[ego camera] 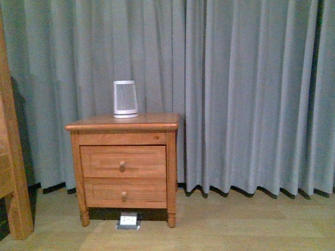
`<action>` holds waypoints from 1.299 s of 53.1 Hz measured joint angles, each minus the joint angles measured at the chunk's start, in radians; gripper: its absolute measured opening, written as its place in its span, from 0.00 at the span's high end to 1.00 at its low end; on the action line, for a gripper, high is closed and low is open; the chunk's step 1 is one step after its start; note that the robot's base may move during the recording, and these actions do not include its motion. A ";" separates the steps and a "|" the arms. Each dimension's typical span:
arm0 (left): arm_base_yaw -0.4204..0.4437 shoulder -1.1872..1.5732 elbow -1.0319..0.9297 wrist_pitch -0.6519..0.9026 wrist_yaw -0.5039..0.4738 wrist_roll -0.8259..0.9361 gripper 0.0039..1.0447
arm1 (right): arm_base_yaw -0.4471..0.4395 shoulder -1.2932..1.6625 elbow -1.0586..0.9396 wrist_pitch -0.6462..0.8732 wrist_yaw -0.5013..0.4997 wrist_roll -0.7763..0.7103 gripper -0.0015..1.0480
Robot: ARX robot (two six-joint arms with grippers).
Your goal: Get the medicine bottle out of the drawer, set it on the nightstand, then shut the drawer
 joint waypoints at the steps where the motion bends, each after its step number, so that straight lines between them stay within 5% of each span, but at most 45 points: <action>1: 0.000 0.000 0.000 0.000 0.000 0.000 0.06 | 0.000 0.000 0.000 0.000 0.000 0.000 0.07; 61: 0.000 0.001 0.000 -0.001 0.001 -0.002 0.06 | 0.000 0.000 0.000 0.000 0.000 0.000 0.07; 64: 0.000 0.085 0.043 -0.119 0.002 -0.108 0.06 | 0.000 0.000 0.000 0.000 0.000 0.000 0.07; 69: 0.014 0.299 0.045 0.043 0.013 -0.147 0.06 | 0.000 0.000 0.000 0.000 -0.001 0.000 0.07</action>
